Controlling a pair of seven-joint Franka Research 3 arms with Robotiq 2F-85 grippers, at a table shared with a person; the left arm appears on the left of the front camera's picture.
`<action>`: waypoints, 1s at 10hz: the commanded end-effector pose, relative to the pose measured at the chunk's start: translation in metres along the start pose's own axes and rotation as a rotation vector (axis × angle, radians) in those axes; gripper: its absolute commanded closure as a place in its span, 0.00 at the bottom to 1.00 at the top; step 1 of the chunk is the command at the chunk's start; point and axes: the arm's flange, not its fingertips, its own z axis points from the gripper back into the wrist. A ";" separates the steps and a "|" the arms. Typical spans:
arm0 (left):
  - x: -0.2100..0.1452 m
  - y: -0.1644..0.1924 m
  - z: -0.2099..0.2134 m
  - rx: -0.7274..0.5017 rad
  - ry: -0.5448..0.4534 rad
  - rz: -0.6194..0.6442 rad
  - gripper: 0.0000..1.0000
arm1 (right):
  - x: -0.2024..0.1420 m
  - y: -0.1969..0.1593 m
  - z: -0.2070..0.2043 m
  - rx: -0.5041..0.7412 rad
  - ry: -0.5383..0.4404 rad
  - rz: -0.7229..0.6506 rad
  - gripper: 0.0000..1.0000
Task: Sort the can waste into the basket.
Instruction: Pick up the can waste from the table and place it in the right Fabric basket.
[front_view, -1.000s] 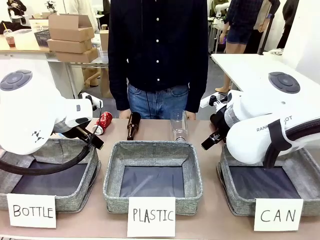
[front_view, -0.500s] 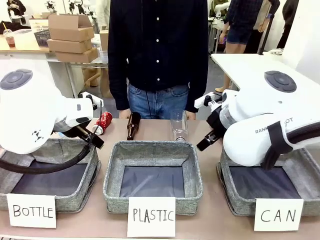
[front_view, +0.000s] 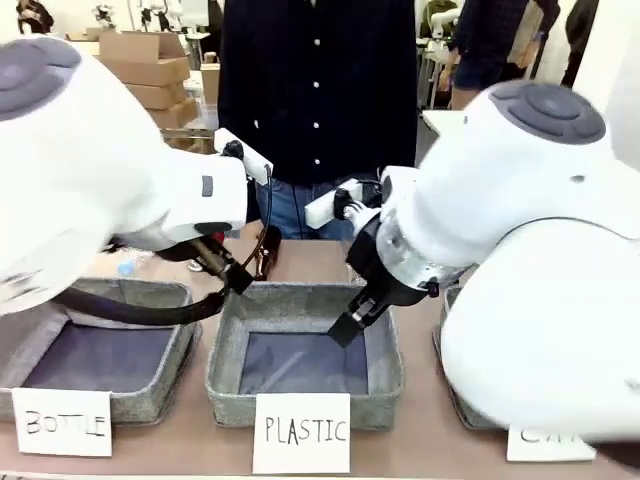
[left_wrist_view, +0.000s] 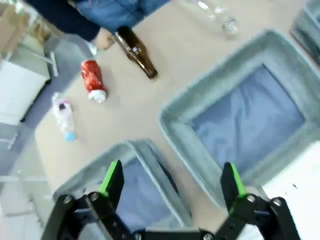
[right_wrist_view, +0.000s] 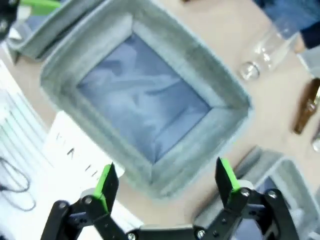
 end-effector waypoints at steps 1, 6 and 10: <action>0.005 0.032 -0.036 -0.026 -0.011 0.044 0.00 | 0.009 -0.026 -0.021 0.040 -0.022 -0.007 0.00; 0.005 0.032 -0.036 -0.026 -0.011 0.044 0.00 | 0.009 -0.026 -0.021 0.040 -0.022 -0.007 0.00; 0.007 0.057 0.002 -0.249 -0.123 0.160 0.00 | 0.003 -0.042 0.013 0.095 -0.065 -0.166 0.00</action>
